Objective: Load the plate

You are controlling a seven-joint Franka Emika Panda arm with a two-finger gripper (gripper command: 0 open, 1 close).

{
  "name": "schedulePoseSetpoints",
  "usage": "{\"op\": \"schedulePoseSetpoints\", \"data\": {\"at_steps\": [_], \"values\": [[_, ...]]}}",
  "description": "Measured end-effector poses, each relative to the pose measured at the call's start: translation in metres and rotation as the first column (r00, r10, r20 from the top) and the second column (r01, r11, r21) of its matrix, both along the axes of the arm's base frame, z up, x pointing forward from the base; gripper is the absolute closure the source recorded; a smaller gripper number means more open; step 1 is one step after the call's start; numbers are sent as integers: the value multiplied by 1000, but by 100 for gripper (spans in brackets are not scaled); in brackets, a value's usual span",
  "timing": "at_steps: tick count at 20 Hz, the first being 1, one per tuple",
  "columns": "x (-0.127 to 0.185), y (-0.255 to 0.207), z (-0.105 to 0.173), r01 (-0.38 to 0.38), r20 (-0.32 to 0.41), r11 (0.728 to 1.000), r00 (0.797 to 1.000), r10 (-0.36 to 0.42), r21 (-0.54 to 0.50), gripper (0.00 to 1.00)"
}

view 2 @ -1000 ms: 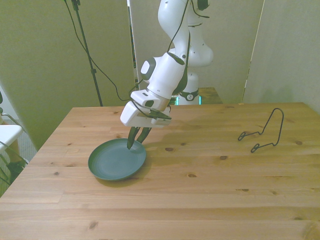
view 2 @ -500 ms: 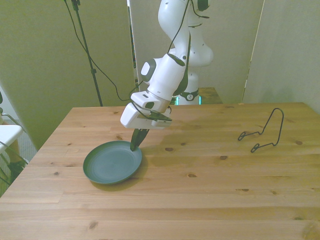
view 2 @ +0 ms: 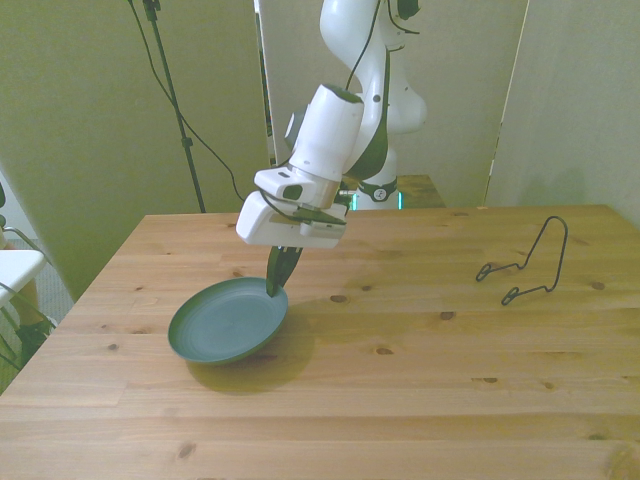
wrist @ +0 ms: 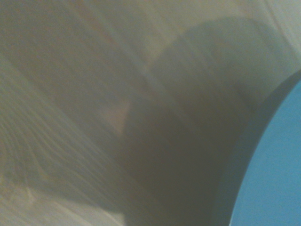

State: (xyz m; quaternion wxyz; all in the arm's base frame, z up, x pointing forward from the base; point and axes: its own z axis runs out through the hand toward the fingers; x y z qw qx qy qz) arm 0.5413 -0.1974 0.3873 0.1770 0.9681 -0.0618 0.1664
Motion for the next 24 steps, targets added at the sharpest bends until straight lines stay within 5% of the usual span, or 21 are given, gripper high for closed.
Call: {"op": "schedulePoseSetpoints", "data": {"at_steps": [8,13,19,24], "values": [[-18,54,84,-34,15,979,999,32,201,100],[-33,107,105,-95,-12,946,995,103,309,100],[-50,137,119,-156,-93,879,971,220,451,100],[-51,144,138,-195,-157,798,927,339,571,100]]}}
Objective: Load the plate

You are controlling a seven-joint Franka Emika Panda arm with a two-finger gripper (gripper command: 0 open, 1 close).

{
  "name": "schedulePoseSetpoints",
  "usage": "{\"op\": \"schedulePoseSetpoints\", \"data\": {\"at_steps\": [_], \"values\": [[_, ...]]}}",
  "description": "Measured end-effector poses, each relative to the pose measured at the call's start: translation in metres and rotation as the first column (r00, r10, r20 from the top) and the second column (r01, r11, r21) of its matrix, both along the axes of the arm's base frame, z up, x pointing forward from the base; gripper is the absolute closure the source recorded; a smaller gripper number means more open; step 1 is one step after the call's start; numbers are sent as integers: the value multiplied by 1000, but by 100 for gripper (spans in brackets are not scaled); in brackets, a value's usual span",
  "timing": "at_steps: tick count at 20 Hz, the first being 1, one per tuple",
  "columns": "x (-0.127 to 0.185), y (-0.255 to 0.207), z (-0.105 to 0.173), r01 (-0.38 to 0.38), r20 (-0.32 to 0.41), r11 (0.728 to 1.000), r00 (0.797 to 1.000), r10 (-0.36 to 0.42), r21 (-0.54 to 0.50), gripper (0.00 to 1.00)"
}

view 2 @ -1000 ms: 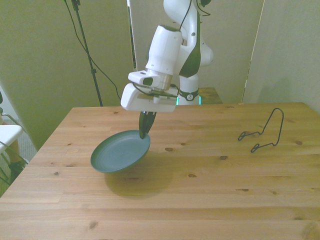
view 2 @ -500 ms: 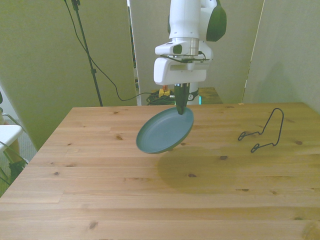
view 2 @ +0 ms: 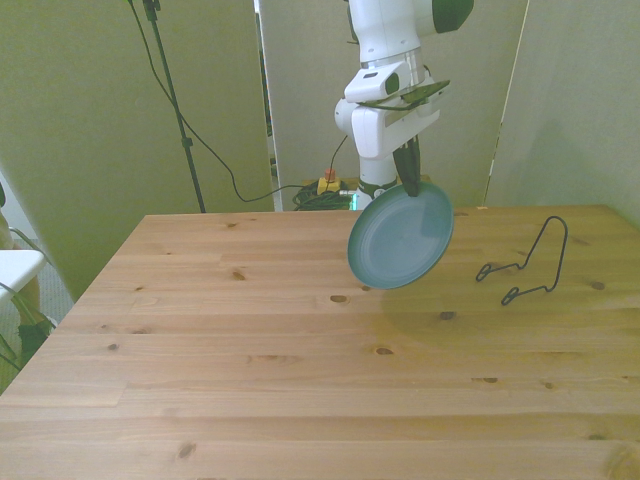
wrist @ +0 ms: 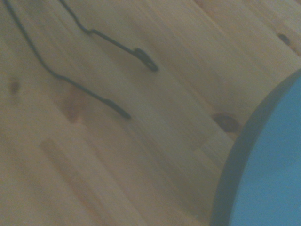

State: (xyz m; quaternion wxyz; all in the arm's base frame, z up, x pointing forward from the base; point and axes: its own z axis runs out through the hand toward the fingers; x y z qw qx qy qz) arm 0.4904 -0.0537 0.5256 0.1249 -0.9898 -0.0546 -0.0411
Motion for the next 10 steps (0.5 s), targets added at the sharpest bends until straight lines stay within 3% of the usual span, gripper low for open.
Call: {"op": "schedulePoseSetpoints", "data": {"at_steps": [5,10], "values": [[18,5,-2,-19,-26,1000,999,19,6,100],[18,43,-8,-95,-42,987,994,101,129,100]]}}
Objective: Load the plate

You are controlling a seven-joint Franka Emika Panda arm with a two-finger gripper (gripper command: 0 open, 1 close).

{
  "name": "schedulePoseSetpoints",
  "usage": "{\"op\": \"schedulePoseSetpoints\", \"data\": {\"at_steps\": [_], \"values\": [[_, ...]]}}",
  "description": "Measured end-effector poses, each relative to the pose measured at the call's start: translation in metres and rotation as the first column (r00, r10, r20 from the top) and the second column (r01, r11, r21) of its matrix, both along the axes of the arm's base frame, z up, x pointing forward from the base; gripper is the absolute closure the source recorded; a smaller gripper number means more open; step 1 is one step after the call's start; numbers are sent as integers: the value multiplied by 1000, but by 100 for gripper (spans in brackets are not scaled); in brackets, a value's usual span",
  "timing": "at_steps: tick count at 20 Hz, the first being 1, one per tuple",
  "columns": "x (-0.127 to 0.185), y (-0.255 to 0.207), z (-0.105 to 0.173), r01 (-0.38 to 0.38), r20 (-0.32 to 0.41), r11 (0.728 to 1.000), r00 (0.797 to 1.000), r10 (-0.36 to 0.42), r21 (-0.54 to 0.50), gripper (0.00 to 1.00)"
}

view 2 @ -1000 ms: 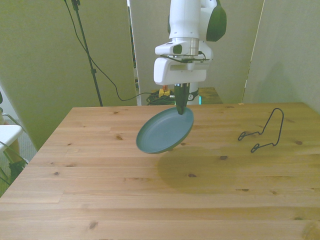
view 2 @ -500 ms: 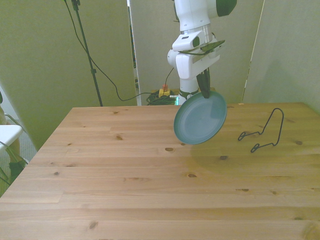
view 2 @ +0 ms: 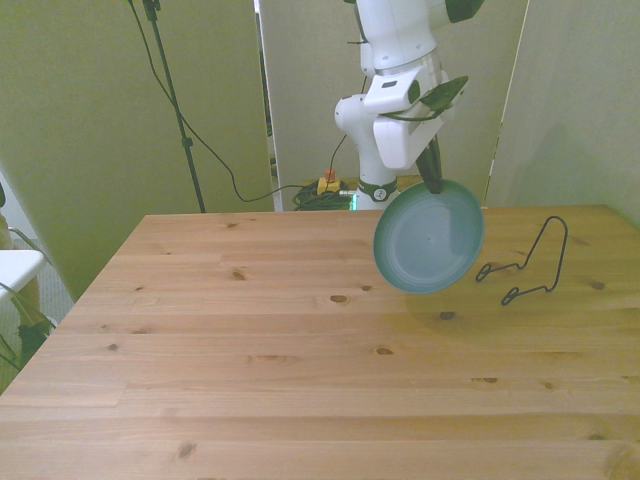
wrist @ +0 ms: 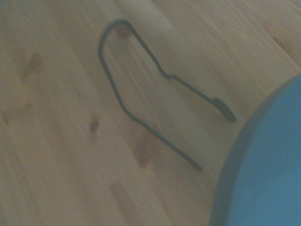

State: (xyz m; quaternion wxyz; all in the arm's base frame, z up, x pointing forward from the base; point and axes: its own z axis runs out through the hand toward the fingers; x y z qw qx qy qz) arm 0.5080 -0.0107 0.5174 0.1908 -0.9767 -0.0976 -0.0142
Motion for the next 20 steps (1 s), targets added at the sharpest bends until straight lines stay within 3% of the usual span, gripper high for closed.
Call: {"op": "schedulePoseSetpoints", "data": {"at_steps": [7,20], "values": [[-10,32,-10,-58,-19,967,998,65,246,100],[-37,80,-47,-51,48,887,998,33,459,100]]}}
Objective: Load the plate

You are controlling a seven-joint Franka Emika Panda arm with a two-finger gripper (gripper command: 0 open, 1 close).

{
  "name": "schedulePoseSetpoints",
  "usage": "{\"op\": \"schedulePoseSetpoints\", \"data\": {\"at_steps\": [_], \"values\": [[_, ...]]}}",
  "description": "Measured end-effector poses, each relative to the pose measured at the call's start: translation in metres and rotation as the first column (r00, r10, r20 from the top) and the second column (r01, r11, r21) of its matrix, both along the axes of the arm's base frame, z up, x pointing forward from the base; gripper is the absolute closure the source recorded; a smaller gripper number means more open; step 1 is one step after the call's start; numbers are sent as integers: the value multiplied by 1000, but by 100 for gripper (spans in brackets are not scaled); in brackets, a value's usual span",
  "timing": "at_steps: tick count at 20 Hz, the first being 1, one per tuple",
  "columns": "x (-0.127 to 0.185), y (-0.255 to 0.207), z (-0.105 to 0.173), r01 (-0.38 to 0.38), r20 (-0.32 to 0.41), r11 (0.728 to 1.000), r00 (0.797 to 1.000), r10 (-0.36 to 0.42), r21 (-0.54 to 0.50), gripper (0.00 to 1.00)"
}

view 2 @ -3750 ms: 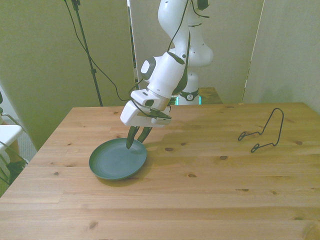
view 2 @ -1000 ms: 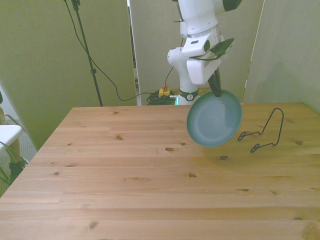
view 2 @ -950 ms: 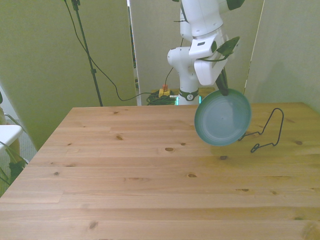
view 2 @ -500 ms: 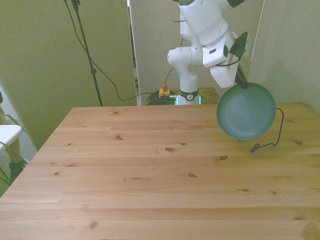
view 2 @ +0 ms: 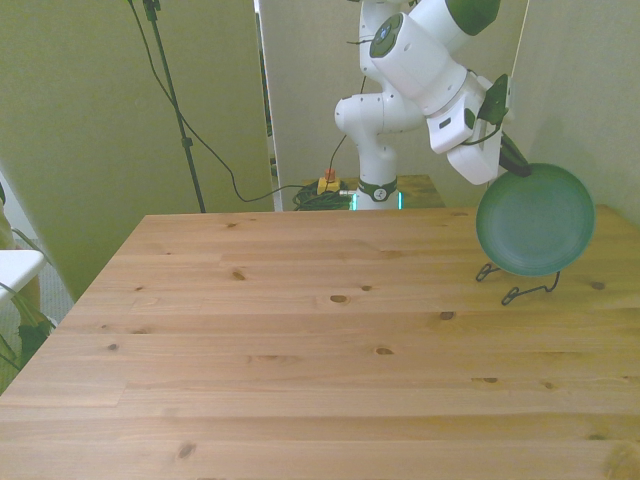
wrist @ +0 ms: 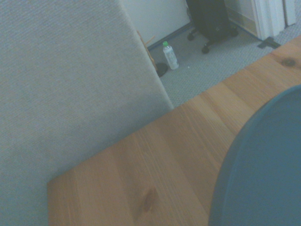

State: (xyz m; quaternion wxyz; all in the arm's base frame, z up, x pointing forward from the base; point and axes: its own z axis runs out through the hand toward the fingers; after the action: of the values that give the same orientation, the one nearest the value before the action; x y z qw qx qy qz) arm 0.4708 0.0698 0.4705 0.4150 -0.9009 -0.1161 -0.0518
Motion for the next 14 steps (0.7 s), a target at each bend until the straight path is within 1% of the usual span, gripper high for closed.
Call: {"op": "schedulePoseSetpoints", "data": {"at_steps": [2,9,14], "values": [[-3,6,-5,-7,-5,1000,1000,7,15,100],[-3,8,-7,-10,-7,1000,1000,10,19,100],[-4,-6,-9,7,13,999,1000,-8,44,100]]}}
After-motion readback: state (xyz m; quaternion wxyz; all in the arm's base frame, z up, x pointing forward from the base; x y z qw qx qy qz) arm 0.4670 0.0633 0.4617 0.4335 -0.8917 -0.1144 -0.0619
